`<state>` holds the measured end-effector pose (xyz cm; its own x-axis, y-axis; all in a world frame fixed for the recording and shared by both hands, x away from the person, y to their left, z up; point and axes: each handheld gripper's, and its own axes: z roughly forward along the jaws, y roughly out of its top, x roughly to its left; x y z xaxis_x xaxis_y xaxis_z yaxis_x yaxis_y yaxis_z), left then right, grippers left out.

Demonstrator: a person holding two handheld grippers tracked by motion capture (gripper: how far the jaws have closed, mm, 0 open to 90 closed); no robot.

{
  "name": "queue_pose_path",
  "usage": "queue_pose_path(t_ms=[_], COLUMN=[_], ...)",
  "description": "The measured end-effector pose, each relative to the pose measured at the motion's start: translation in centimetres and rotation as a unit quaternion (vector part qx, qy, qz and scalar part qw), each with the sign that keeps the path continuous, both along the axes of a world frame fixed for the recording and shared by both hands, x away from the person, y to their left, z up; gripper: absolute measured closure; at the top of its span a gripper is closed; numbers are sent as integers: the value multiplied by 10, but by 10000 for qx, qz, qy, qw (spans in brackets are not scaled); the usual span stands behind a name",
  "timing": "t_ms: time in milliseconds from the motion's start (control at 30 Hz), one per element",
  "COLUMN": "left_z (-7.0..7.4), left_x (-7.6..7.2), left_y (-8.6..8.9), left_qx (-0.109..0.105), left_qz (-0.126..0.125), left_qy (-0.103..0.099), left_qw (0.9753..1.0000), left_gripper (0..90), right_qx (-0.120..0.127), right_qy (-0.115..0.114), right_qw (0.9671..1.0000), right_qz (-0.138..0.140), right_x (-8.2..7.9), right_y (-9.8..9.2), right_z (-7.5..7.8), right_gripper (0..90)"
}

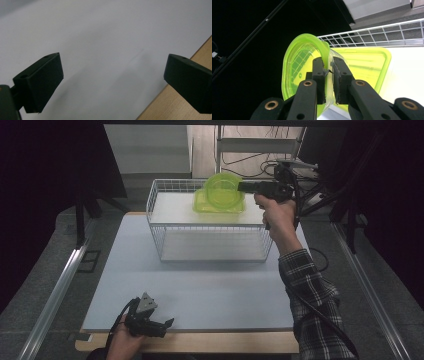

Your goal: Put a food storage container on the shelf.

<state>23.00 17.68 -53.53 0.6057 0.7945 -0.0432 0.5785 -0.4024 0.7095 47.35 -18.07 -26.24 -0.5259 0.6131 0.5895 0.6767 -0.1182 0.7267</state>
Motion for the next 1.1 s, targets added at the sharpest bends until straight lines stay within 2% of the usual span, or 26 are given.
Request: queue_pose_path(t_ms=[433,600,733,967,1100], left_z=[0,0,0,0,0], left_x=[0,0,0,0,0], left_y=[0,0,-1,-1,-1], left_qx=[0,10,14,20,19], left_qz=[-9,-22,-25,-25,-28], left_qy=[8,12,14,17,14], left_qw=[10000,10000,10000,10000,10000], left_gripper=[21,22,22,22,22], right_qx=[-51,-358,-572,-656,-619], right_qy=[105,-45,-57,-102,-95], right_qw=[9998,9987,9972,9963,9965], right_qz=[-185,-372,-486,-548,-545], right_x=[17,16,18,23,24], right_y=[11,18,21,24,24], right_z=[-3,-1,-2,-6,-7], right_gripper=[800,773,731,715,654])
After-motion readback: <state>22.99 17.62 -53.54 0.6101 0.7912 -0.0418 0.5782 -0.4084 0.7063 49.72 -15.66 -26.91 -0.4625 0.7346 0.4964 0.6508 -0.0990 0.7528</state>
